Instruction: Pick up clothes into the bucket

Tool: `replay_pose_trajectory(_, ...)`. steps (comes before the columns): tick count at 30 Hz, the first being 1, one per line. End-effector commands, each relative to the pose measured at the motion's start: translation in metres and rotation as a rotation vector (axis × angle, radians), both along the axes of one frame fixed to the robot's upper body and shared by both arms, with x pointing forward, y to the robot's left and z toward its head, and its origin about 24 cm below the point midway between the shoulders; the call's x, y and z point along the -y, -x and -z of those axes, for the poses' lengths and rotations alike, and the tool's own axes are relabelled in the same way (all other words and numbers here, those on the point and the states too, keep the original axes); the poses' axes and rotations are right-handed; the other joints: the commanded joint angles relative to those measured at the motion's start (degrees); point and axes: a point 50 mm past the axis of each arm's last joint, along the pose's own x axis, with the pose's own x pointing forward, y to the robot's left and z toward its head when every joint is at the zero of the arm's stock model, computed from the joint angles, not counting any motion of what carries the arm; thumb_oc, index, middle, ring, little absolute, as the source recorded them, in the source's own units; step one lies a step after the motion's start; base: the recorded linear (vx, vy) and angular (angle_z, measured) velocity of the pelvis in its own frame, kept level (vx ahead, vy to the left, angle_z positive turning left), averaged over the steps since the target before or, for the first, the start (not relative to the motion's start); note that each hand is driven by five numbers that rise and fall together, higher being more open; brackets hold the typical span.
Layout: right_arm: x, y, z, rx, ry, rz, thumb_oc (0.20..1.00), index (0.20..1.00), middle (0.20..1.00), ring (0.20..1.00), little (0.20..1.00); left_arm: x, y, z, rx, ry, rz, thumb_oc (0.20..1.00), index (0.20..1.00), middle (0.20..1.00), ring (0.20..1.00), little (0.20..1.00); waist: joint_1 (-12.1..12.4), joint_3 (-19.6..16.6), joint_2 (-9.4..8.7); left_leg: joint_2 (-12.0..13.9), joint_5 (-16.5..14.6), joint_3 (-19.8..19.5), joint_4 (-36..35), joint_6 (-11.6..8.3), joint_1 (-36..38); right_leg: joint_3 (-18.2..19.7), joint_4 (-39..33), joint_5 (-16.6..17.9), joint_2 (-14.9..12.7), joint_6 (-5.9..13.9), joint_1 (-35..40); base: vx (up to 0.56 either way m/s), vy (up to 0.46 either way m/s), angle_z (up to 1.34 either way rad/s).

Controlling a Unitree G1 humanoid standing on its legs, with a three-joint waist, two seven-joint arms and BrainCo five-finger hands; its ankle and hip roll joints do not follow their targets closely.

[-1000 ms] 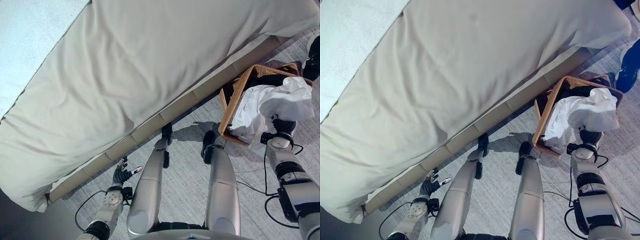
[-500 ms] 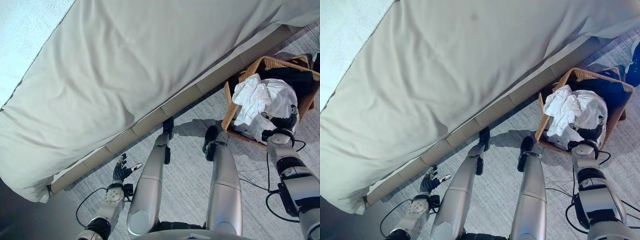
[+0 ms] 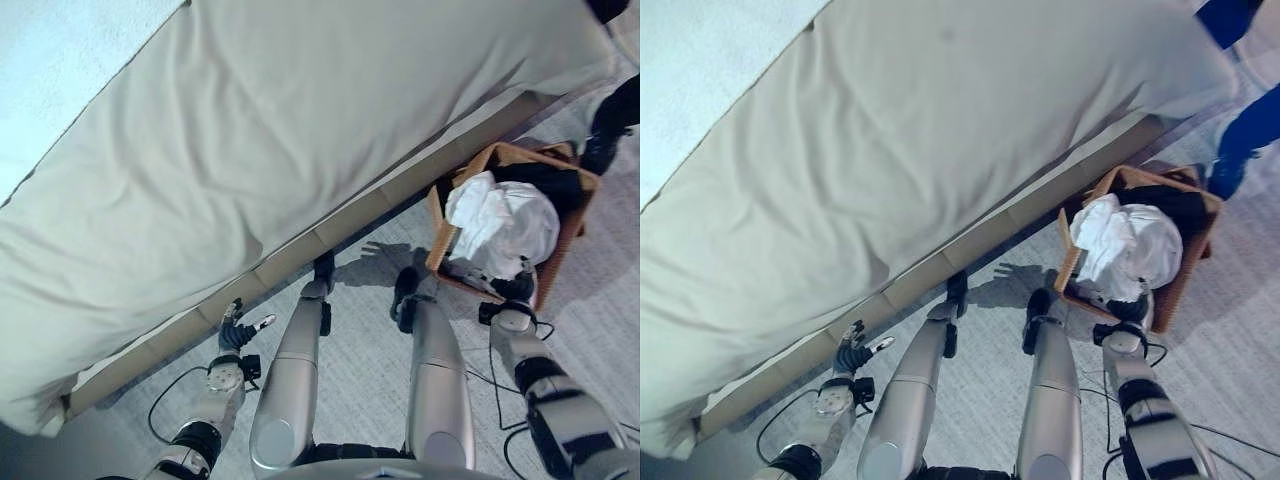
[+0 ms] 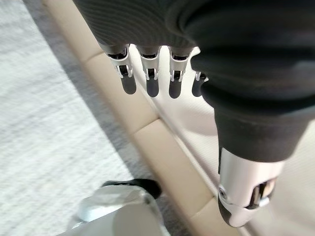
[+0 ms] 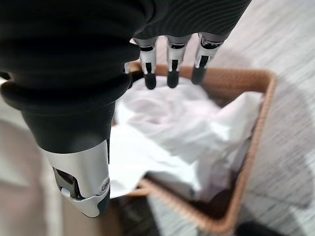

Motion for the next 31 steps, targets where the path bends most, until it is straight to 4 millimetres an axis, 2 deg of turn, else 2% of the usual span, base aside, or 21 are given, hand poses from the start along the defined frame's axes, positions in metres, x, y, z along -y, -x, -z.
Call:
replay_pose_trajectory(1, 0.007, 0.012, 0.005, -0.012, 0.009, -0.05, 1.0, 1.0, 1.0, 1.0, 1.0, -0.018, 0.009, 0.003, -0.029, -0.03, -0.008, 1.0, 1.0, 1.0, 1.0, 1.0, 0.03, -0.5, -2.79, -1.18, -6.63, 3.25, 4.68, 2.04, 6.5, 1.97, -9.79, 8.54, 0.36, 3.13, 5.53, 0.06, 0.015, -0.05)
replay_pose_trajectory(2, 0.002, 0.025, 0.022, -0.089, -0.006, -0.077, 1.0, 1.0, 1.0, 1.0, 1.0, -0.023, 0.012, 0.007, -0.062, -0.049, 0.024, 1.0, 1.0, 1.0, 1.0, 1.0, 0.11, -0.5, -4.0, -0.8, -6.78, 3.22, 2.55, 1.82, 12.06, 1.72, -13.5, 9.51, 0.71, 3.64, 11.88, 0.07, 0.016, -0.09)
replay_pose_trajectory(3, -0.003, 0.031, 0.029, -0.109, -0.037, -0.102, 1.0, 1.0, 1.0, 1.0, 1.0, -0.026, 0.012, 0.007, -0.075, -0.057, 0.035, 1.0, 1.0, 1.0, 1.0, 1.0, 0.24, -0.51, -4.6, -0.54, -6.75, 3.27, 1.05, 1.73, 15.44, 1.9, -15.42, 10.0, 1.12, 3.92, 15.25, 0.12, 0.017, -0.1)
replay_pose_trajectory(5, -0.005, 0.051, 0.046, -0.17, -0.085, -0.092, 1.0, 1.0, 1.0, 1.0, 1.0, -0.034, 0.021, 0.011, -0.103, -0.046, 0.012, 1.0, 1.0, 1.0, 1.0, 1.0, 0.52, -2.75, -5.44, -0.37, -6.69, 3.54, -1.5, 1.56, 19.72, 1.86, -18.8, 10.56, 1.83, 4.31, 19.97, 0.1, 0.025, -0.15)
replay_pose_trajectory(6, -0.005, 0.051, 0.046, -0.17, -0.085, -0.092, 1.0, 1.0, 1.0, 1.0, 1.0, -0.034, 0.021, 0.011, -0.103, -0.047, 0.012, 1.0, 1.0, 1.0, 1.0, 1.0, 0.47, -2.84, -5.48, -0.42, -6.41, 3.5, -1.79, 1.57, 19.7, 1.82, -19.05, 10.78, 1.79, 4.32, 19.96, 0.17, 0.028, -0.17)
replay_pose_trajectory(7, -0.007, 0.071, 0.062, -0.242, -0.133, -0.095, 1.0, 1.0, 1.0, 1.0, 1.0, -0.042, 0.032, 0.018, -0.148, -0.039, -0.002, 1.0, 1.0, 1.0, 1.0, 1.0, 0.86, -6.26, -6.13, -0.49, -6.43, 3.71, -3.89, 1.71, 23.02, 1.93, -21.86, 11.17, 2.65, 4.59, 23.69, 0.17, 0.017, -0.1)
replay_pose_trajectory(9, -0.011, 0.092, 0.076, -0.316, -0.168, -0.117, 1.0, 1.0, 1.0, 1.0, 1.0, -0.047, 0.046, 0.025, -0.188, -0.023, -0.015, 1.0, 1.0, 1.0, 1.0, 1.0, 1.07, -9.2, -6.61, -0.46, -6.23, 3.76, -6.39, 1.57, 26.36, 1.74, -24.85, 11.48, 3.37, 4.79, 27.2, 0.15, 0.016, -0.18)
replay_pose_trajectory(10, -0.011, 0.092, 0.076, -0.316, -0.168, -0.117, 1.0, 1.0, 1.0, 1.0, 1.0, -0.047, 0.046, 0.025, -0.188, -0.023, -0.015, 1.0, 1.0, 1.0, 1.0, 1.0, 1.08, -9.17, -6.61, -0.46, -6.22, 3.76, -6.42, 1.57, 26.41, 1.74, -24.87, 11.49, 3.37, 4.79, 27.25, 0.1, -0.001, -0.15)
replay_pose_trajectory(11, -0.012, 0.101, 0.082, -0.349, -0.181, -0.123, 1.0, 1.0, 1.0, 1.0, 1.0, -0.05, 0.053, 0.029, -0.226, -0.024, -0.021, 1.0, 1.0, 1.0, 1.0, 1.0, 1.0, -10.99, -7.06, -0.35, -6.19, 3.91, -7.52, 1.54, 27.82, 1.86, -26.21, 11.66, 3.75, 5.0, 28.66, 0.13, 0.001, -0.04)
replay_pose_trajectory(12, -0.014, 0.12, 0.093, -0.432, -0.193, -0.134, 1.0, 1.0, 1.0, 1.0, 1.0, -0.052, 0.067, 0.037, -0.279, -0.01, -0.035, 1.0, 1.0, 1.0, 1.0, 1.0, 1.17, -14.0, -7.25, -0.12, -5.82, 4.21, -10.12, 1.31, 30.82, 1.43, -28.71, 11.71, 4.12, 5.28, 31.73, 0.13, 0.0, -0.02)
replay_pose_trajectory(13, -0.014, 0.12, 0.093, -0.433, -0.193, -0.135, 1.0, 1.0, 1.0, 1.0, 1.0, -0.052, 0.067, 0.037, -0.28, -0.01, -0.035, 1.0, 1.0, 1.0, 1.0, 1.0, 1.17, -13.94, -7.26, -0.12, -5.77, 4.21, -10.28, 1.31, 31.02, 1.42, -28.83, 11.74, 4.14, 5.28, 31.91, 0.11, 0.004, 0.0)
replay_pose_trajectory(16, -0.019, 0.141, 0.106, -0.545, -0.194, -0.167, 1.0, 1.0, 1.0, 1.0, 1.0, -0.047, 0.09, 0.052, -0.375, 0.028, -0.06, 1.0, 1.0, 1.0, 1.0, 1.0, 1.28, -18.62, -7.17, 0.44, -5.01, 4.35, -14.58, 0.81, 36.06, 0.53, -31.96, 11.28, 4.56, 5.23, 36.94, 0.1, -0.005, -0.01)
replay_pose_trajectory(17, -0.019, 0.141, 0.106, -0.545, -0.194, -0.167, 1.0, 1.0, 1.0, 1.0, 1.0, -0.047, 0.09, 0.052, -0.375, 0.029, -0.06, 1.0, 1.0, 1.0, 1.0, 1.0, 1.27, -18.57, -7.17, 0.44, -4.97, 4.34, -14.67, 0.81, 36.19, 0.51, -32.01, 11.29, 4.56, 5.23, 37.05, 0.11, -0.004, 0.11)
replay_pose_trajectory(21, -0.033, 0.16, 0.118, -0.638, -0.237, -0.217, 1.0, 1.0, 1.0, 1.0, 1.0, -0.03, 0.107, 0.065, -0.463, 0.048, 0.025, 1.0, 1.0, 1.0, 1.0, 1.0, 1.35, -22.28, -6.54, 0.95, -4.99, 4.64, -16.67, 0.46, 40.42, 0.16, -34.01, 10.55, 4.88, 5.04, 41.51, 0.08, -0.003, 0.07)
replay_pose_trajectory(26, -0.041, 0.173, 0.125, -0.69, -0.28, -0.206, 1.0, 1.0, 1.0, 1.0, 1.0, -0.014, 0.127, 0.076, -0.533, 0.113, 0.039, 1.0, 1.0, 1.0, 1.0, 1.0, 1.57, -23.72, -5.78, 0.58, -6.58, 4.7, -14.34, 0.47, 42.11, 0.23, -34.05, 9.82, 4.62, 4.72, 44.25, 0.04, 0.002, 0.0)
replay_pose_trajectory(31, -0.048, 0.172, 0.127, -0.715, -0.265, -0.27, 1.0, 1.0, 1.0, 1.0, 1.0, -0.006, 0.14, 0.082, -0.622, 0.079, 0.16, 1.0, 1.0, 1.0, 1.0, 1.0, 1.4, -24.49, -5.16, 0.98, -6.99, 4.78, -14.5, 0.36, 44.26, 0.1, -34.37, 9.02, 4.75, 4.46, 46.37, 0.01, 0.0, 0.0)
